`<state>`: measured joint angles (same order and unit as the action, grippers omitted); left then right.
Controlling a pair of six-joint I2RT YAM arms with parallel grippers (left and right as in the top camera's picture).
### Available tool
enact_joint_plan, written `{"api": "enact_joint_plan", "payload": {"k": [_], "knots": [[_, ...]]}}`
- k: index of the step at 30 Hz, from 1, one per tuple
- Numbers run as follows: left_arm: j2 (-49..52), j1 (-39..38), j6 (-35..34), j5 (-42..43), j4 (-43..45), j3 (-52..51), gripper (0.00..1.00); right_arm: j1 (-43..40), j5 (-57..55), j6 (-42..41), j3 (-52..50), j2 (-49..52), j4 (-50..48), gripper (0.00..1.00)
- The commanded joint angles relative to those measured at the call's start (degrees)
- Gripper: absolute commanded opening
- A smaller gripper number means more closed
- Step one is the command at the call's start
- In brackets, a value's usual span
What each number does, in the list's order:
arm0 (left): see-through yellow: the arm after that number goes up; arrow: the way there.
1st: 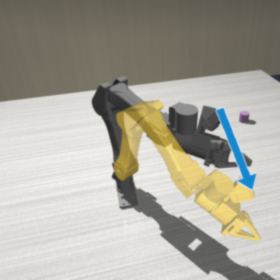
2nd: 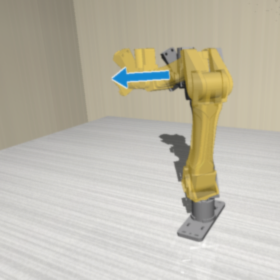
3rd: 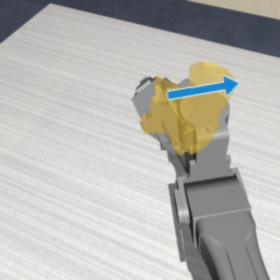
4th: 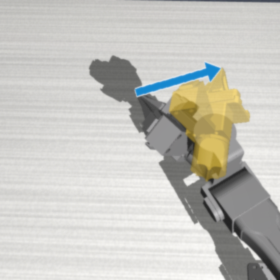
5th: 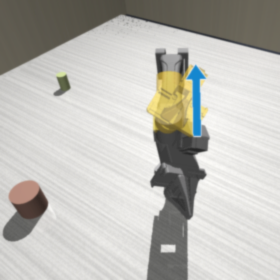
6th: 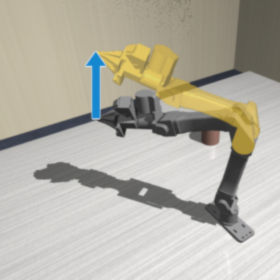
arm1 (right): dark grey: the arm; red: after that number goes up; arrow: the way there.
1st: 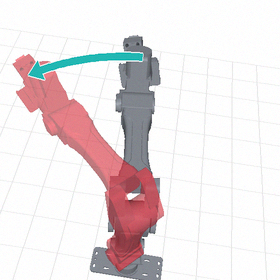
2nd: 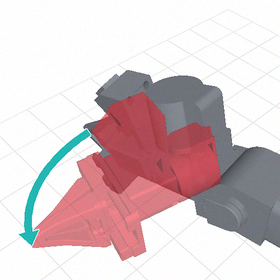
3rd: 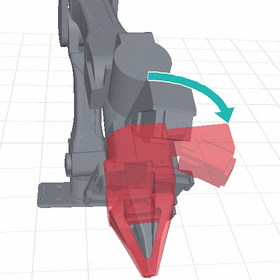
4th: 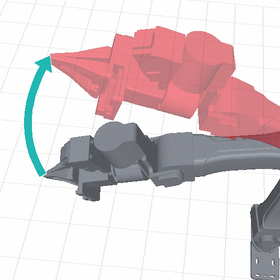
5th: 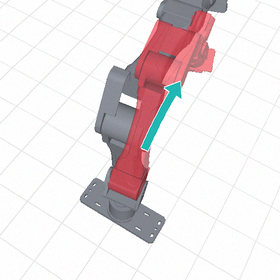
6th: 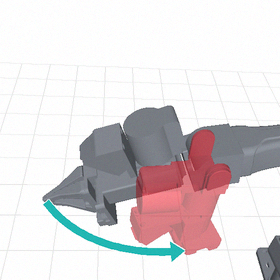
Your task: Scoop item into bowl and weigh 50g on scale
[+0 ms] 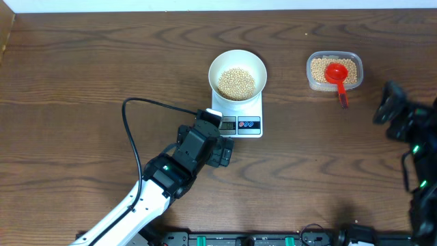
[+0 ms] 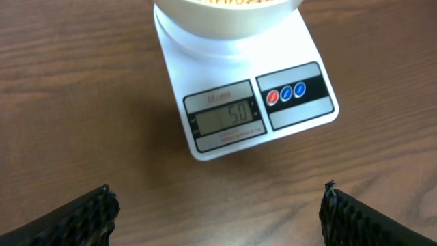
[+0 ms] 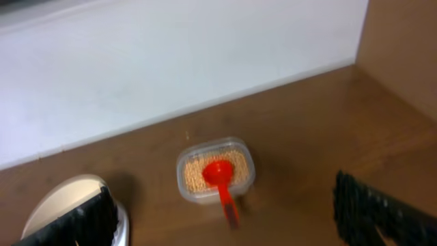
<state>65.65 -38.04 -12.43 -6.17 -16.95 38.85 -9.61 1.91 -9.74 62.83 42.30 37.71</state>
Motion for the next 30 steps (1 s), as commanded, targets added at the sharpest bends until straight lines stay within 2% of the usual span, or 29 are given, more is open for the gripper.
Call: {"api": "enact_joint_plan", "payload": {"k": [1,7,14,21,30], "knots": [[0.3,0.0,-0.3,-0.5,-0.1,-0.1,0.96,0.5,2.3,1.9,-12.6,-8.2,-7.1,0.99],[0.3,0.0,-0.3,-0.5,-0.1,-0.1,0.96,0.5,3.2,1.9,-29.8,-20.3,-18.7,0.99],[0.3,0.0,-0.3,-0.5,-0.1,-0.1,0.96,0.7,3.2,1.9,-42.9,-33.1,-24.1,0.99],[0.3,0.0,-0.3,-0.5,-0.1,-0.1,0.96,0.7,3.2,1.9,-49.9,-41.7,-24.2,0.99],[0.3,0.0,-0.3,-0.5,-0.1,-0.1,0.96,1.5,3.2,1.9,-53.8,-42.0,-24.3,0.99]]}}
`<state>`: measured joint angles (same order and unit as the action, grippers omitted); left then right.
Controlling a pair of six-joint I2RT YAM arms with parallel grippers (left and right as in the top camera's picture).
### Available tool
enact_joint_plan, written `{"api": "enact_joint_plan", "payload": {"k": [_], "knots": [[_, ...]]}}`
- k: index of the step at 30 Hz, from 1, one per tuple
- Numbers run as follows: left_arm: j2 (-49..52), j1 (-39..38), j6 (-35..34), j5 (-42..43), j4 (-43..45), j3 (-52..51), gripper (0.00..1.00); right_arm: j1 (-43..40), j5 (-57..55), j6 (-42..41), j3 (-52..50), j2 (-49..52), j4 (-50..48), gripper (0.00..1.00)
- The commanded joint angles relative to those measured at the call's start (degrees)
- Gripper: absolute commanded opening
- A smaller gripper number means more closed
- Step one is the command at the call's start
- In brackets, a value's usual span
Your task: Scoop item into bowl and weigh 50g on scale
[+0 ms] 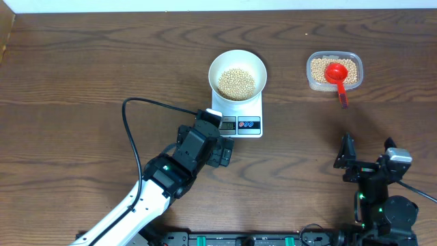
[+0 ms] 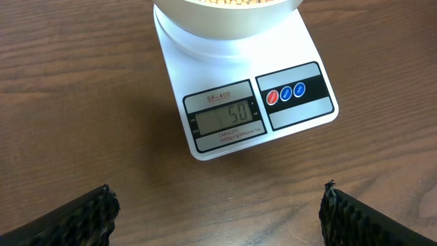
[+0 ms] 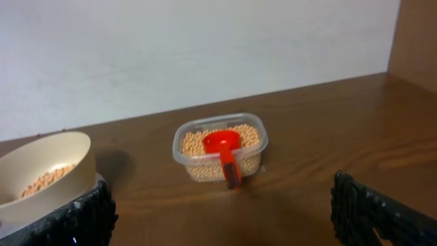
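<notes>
A white bowl (image 1: 237, 76) of pale beans stands on the white scale (image 1: 240, 121), whose display (image 2: 227, 117) reads 50. The clear tub (image 1: 334, 71) of beans holds the red scoop (image 1: 336, 74), its handle hanging over the near rim; the right wrist view shows the tub (image 3: 220, 149) too. My left gripper (image 1: 220, 146) is open just in front of the scale, with bare table between its fingers. My right gripper (image 1: 367, 158) is open and empty near the table's front right, well short of the tub.
A black cable (image 1: 133, 130) loops over the table left of the left arm. A white wall (image 3: 191, 55) rises behind the far table edge. A wooden side panel (image 3: 416, 34) stands at the right end.
My right arm has moved from the right edge down to the front right of the table and sits lower. The left gripper, bowl, scale reading and scoop are unchanged.
</notes>
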<state>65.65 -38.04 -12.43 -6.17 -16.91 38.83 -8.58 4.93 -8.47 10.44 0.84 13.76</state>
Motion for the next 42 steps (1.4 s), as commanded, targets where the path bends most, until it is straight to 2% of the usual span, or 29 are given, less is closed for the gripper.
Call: {"api": "enact_joint_plan", "payload": {"k": [1,11,18,20,23,25,42], "knots": [[0.3,0.0,-0.3,-0.5,-0.1,-0.1,0.96,0.4,0.2,0.6,-2.0,-0.5,-0.5,0.99],[0.3,0.0,-0.3,-0.5,-0.1,-0.1,0.96,0.4,0.1,0.7,-8.0,-0.5,-5.1,0.99],[0.3,0.0,-0.3,-0.5,-0.1,-0.1,0.96,0.4,-0.3,3.7,-8.6,-0.5,-6.5,0.99],[0.3,0.0,-0.3,-0.5,-0.1,-0.1,0.96,0.4,-0.3,6.4,-8.6,-0.5,-6.6,0.99],[0.3,0.0,-0.3,-0.5,-0.1,-0.1,0.96,0.4,1.5,16.0,-8.7,-0.5,-6.8,0.99],[0.3,0.0,-0.3,-0.5,-0.1,-0.1,0.96,0.4,1.5,18.4,-8.7,-0.5,-6.7,0.99],[0.3,0.0,-0.3,-0.5,-0.1,-0.1,0.96,0.4,0.8,16.1,-8.7,-0.5,-6.8,0.99]]}}
